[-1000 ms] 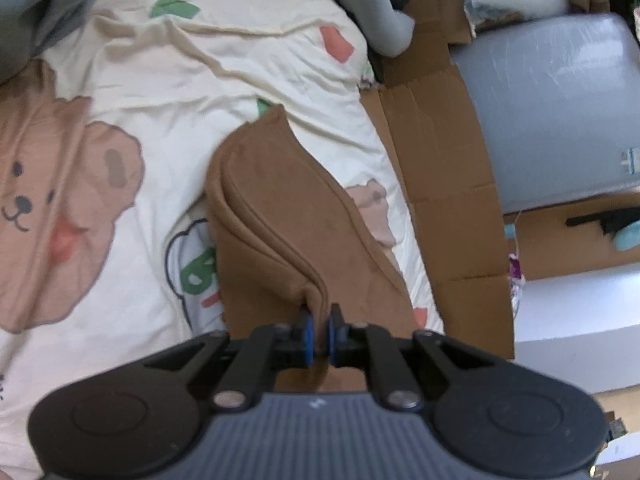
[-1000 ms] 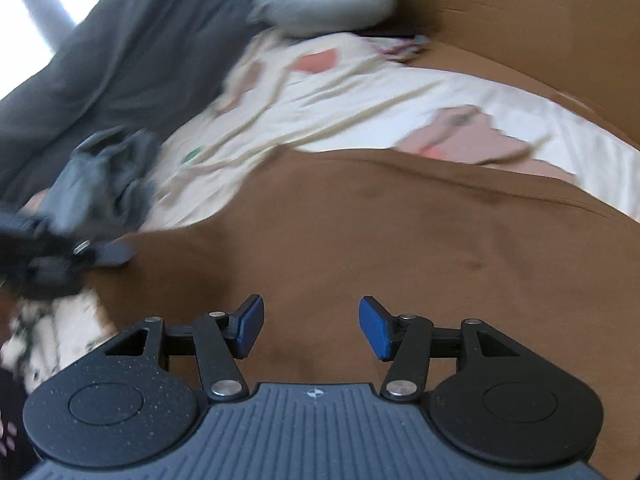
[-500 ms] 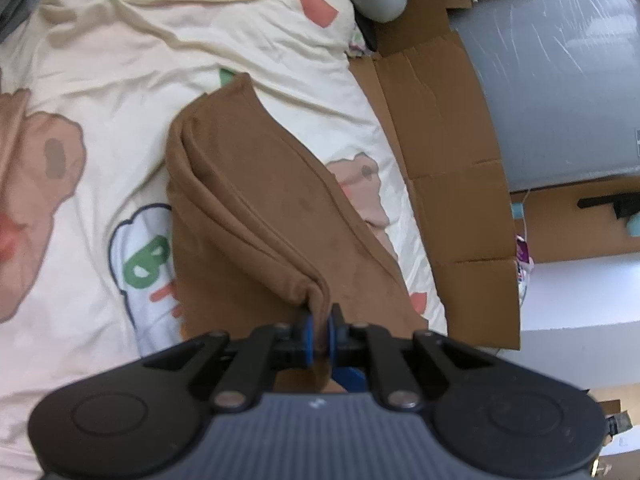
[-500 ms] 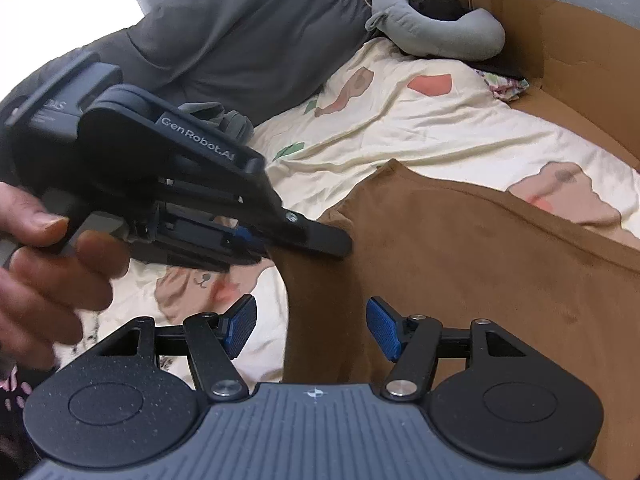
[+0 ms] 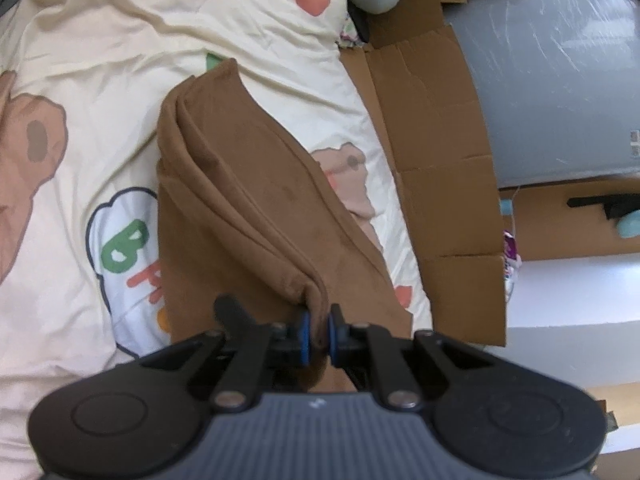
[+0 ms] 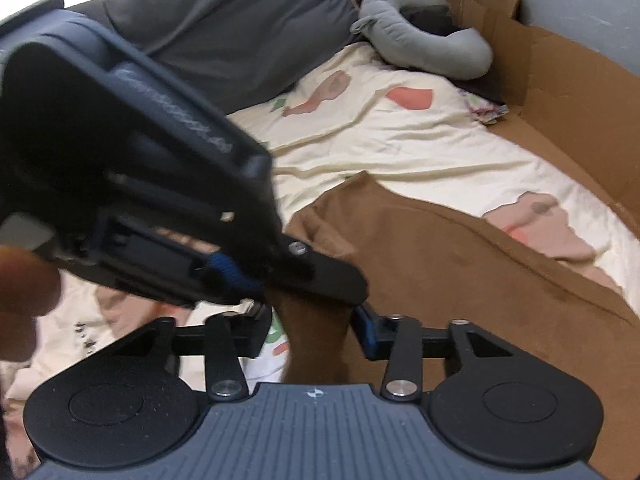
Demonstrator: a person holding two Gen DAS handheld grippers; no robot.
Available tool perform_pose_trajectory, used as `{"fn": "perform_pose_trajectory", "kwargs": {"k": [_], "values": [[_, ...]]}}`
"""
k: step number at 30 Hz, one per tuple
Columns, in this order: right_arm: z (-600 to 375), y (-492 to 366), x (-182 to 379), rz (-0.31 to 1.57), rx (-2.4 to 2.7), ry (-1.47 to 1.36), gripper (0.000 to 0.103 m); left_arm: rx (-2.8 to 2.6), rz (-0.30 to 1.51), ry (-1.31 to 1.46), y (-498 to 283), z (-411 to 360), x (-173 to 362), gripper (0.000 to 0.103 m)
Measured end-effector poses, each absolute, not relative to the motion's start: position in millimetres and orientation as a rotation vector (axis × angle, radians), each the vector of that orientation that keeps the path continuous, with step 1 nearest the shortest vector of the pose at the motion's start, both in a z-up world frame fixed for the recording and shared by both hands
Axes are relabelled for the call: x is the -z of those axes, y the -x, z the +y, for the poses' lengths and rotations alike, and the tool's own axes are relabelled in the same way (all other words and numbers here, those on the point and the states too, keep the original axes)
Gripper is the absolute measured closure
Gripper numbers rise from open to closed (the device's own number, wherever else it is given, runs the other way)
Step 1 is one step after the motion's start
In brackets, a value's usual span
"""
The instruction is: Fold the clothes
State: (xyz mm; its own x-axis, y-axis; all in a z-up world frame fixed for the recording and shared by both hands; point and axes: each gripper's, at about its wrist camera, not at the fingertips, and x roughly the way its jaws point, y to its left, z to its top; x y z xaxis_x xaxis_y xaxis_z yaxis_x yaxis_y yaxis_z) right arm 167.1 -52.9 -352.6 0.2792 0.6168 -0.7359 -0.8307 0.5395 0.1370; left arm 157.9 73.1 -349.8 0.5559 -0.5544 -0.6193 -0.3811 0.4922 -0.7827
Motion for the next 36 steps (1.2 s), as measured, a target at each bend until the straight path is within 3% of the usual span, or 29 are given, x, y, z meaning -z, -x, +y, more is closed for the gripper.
{"fn": "perform_pose_trajectory", "kwargs": {"k": [1, 2, 4, 8, 13, 15, 33, 36], "values": [[-53.2, -169.2, 353.1, 0.834, -0.988, 0.298, 0.086, 0.148, 1.006, 1.127, -155.6, 76.0, 346.9, 0.084], [-54.6, -171.4, 353.0, 0.834, -0.984, 0.294, 0.095, 0.167, 0.973, 1.149, -153.3, 80.5, 343.2, 0.077], [-58.5, -175.0, 350.5, 0.819, -0.987, 0.279, 0.098, 0.198, 0.909, 1.188, -148.9, 89.6, 335.8, 0.074], [-62.6, -176.5, 345.4, 0.797, -0.995, 0.27, 0.098, 0.157, 0.836, 1.186, -146.3, 111.9, 329.1, 0.045], [-64.2, -177.1, 338.5, 0.807, -1.008, 0.238, 0.098, 0.072, 0.861, 1.182, -154.6, 134.3, 347.1, 0.035], [-64.9, -176.2, 336.2, 0.809, -1.012, 0.231, 0.098, 0.057, 0.858, 1.176, -160.4, 140.8, 353.5, 0.025], [-59.1, -158.6, 331.1, 0.799, -1.076, 0.253, 0.098, 0.009, 1.059, 1.013, -234.9, 169.0, 422.0, 0.023], [-58.3, -156.4, 329.8, 0.798, -1.085, 0.256, 0.098, 0.012, 1.077, 0.995, -244.5, 169.4, 429.0, 0.03]]}}
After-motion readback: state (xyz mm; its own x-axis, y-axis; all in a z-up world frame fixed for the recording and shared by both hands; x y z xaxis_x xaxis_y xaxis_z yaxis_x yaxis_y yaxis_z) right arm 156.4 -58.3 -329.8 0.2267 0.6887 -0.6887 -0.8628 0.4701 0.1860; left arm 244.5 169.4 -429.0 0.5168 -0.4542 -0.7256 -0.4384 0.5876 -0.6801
